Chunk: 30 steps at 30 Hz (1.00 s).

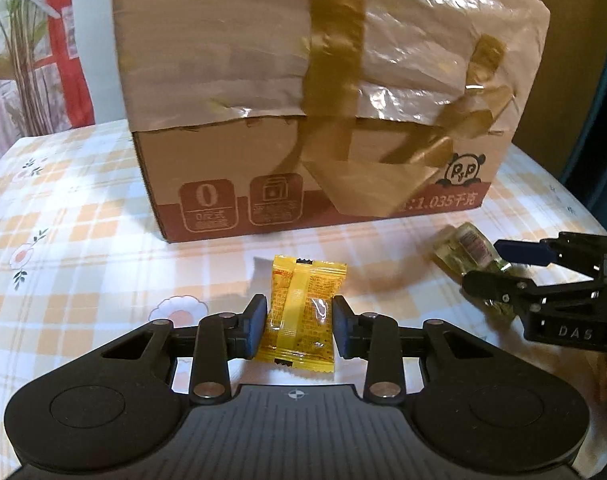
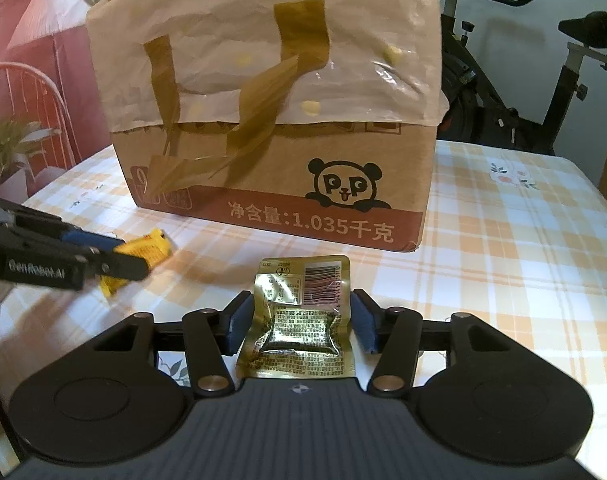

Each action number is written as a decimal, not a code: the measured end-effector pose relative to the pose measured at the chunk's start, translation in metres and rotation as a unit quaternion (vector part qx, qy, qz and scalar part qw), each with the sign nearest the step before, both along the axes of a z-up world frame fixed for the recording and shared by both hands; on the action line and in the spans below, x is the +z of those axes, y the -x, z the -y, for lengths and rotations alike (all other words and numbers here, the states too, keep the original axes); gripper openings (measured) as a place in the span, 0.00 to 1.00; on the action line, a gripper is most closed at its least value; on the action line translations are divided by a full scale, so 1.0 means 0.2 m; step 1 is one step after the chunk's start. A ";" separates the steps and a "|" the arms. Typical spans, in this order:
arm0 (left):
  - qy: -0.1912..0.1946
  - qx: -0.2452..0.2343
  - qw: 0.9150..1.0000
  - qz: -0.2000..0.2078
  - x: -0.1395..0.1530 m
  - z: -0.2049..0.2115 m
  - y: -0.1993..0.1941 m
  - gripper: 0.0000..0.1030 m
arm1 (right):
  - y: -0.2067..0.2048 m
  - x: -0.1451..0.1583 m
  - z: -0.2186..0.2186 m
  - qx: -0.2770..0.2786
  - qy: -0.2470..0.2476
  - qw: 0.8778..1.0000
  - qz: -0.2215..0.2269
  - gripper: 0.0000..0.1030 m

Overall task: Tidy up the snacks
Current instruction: 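Grasp the yellow candy with the left gripper while the right lifts the gold foil packet, then drop the yellow candy into the paper bag with the left gripper while the right drops the gold packet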

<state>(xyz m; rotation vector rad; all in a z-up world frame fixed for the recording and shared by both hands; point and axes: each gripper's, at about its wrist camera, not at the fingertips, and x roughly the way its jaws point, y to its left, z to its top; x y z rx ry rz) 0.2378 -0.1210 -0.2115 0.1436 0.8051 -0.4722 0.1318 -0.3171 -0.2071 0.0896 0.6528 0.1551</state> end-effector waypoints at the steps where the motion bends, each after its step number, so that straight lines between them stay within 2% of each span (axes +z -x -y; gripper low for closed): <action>1: 0.001 0.000 1.000 0.001 0.00 0.00 0.00 0.36 | 0.00 0.00 0.00 0.001 0.003 1.000 0.000 0.55; 8: 0.017 -0.001 1.000 0.015 0.07 -0.06 0.05 0.36 | 0.00 0.00 -0.02 0.003 0.019 1.000 0.000 0.54; 11: 0.028 0.004 0.999 0.025 0.11 -0.10 0.06 0.36 | 0.02 0.01 -0.01 0.001 0.012 1.000 0.006 0.50; 16: 0.044 0.010 0.998 0.045 0.18 -0.15 0.08 0.36 | 0.08 0.08 0.03 -0.016 -0.014 0.999 0.027 0.50; 23: 0.073 0.002 0.993 0.096 0.37 -0.20 0.13 0.36 | 0.16 0.28 0.06 -0.020 -0.018 0.997 0.078 0.50; 30: 0.106 -0.007 0.978 0.178 0.66 -0.23 0.17 0.36 | 0.17 0.60 0.11 -0.025 -0.032 0.985 0.167 0.50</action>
